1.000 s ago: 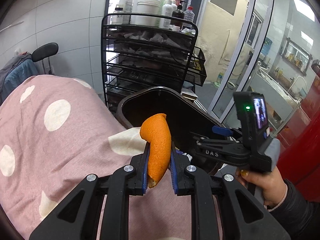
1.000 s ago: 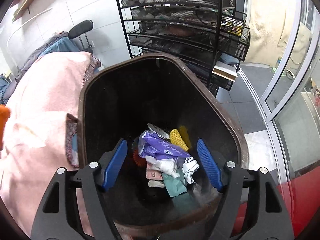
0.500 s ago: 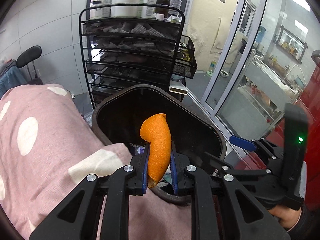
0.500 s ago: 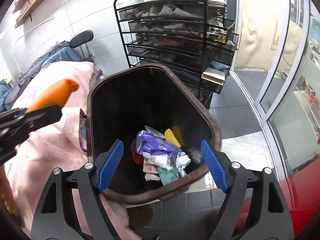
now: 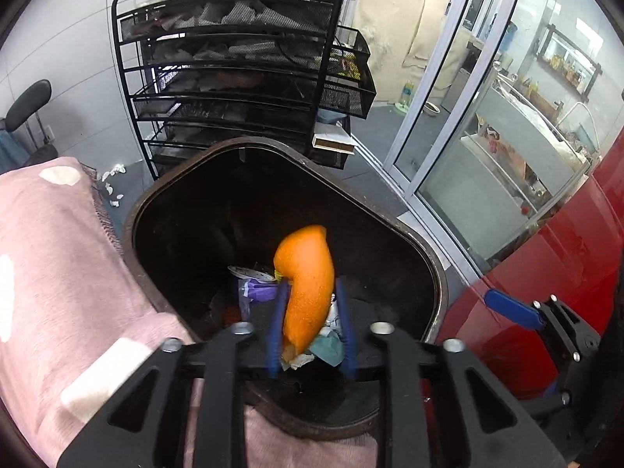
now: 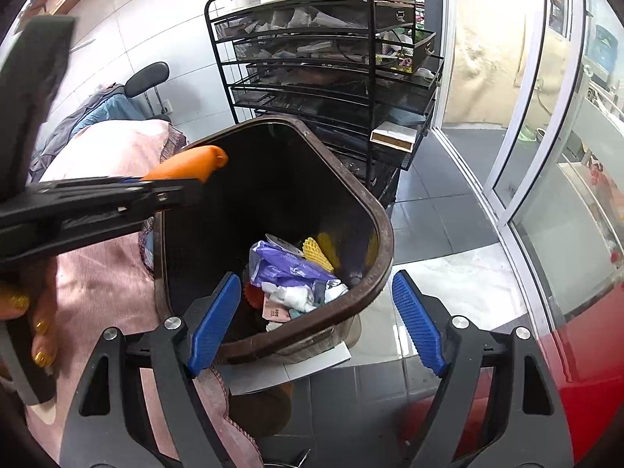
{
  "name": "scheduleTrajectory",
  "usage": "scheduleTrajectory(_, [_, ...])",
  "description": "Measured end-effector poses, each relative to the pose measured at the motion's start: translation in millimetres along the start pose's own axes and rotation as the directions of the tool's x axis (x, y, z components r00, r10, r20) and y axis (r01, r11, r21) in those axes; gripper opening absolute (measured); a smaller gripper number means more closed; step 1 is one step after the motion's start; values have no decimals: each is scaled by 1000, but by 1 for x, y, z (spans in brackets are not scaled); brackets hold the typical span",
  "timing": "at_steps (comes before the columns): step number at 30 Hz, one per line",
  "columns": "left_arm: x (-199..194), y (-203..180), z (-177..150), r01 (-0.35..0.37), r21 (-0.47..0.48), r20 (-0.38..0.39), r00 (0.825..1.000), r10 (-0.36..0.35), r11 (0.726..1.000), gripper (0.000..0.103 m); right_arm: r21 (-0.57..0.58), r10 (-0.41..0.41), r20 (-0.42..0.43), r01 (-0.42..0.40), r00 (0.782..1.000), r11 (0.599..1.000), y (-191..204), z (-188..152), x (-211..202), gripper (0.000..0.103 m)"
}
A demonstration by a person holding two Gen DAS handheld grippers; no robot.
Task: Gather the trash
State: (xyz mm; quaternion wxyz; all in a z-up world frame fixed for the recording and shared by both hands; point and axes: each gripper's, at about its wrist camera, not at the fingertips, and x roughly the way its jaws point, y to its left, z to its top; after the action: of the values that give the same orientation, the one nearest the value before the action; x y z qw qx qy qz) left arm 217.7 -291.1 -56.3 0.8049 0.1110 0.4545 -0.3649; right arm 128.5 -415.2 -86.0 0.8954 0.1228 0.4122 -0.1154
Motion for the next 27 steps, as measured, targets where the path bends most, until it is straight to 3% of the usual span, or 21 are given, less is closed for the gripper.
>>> scheduleTrajectory(2, [-3,0,0,-9,-8,24,1000,10,1000,64,1,-4,-3,4,1000,1000,-1,-2,-1,80])
scheduleTrajectory(3, [-6,0,-1,-15,-7,41,999,16,1000,69,4,-5,-3,5,1000,1000,-2,-4,-1,80])
scheduleTrajectory(7, [-21,-1,-5,-61,8,88,994,60,998,79,2,-22,1,22,1000,1000,-3,-7,-2,81])
scheduleTrajectory(12, [-63,5,-21,-107,-26,215,970,110,994,98,-2,-41,30,41,999,999,-1,-7,-7,81])
scheduleTrajectory(16, [-97,8,-43,-157,-41,280,946,162,987,98,-17,-38,113,40,993,999,9,-6,-22,82])
scheduleTrajectory(19, [-122,16,-63,-174,-84,330,924,193,981,98,-35,-25,187,32,982,999,20,-8,-35,92])
scheduleTrajectory(27, [-179,40,-120,-290,-249,413,831,372,924,98,-120,78,323,-41,943,992,61,-16,-74,97])
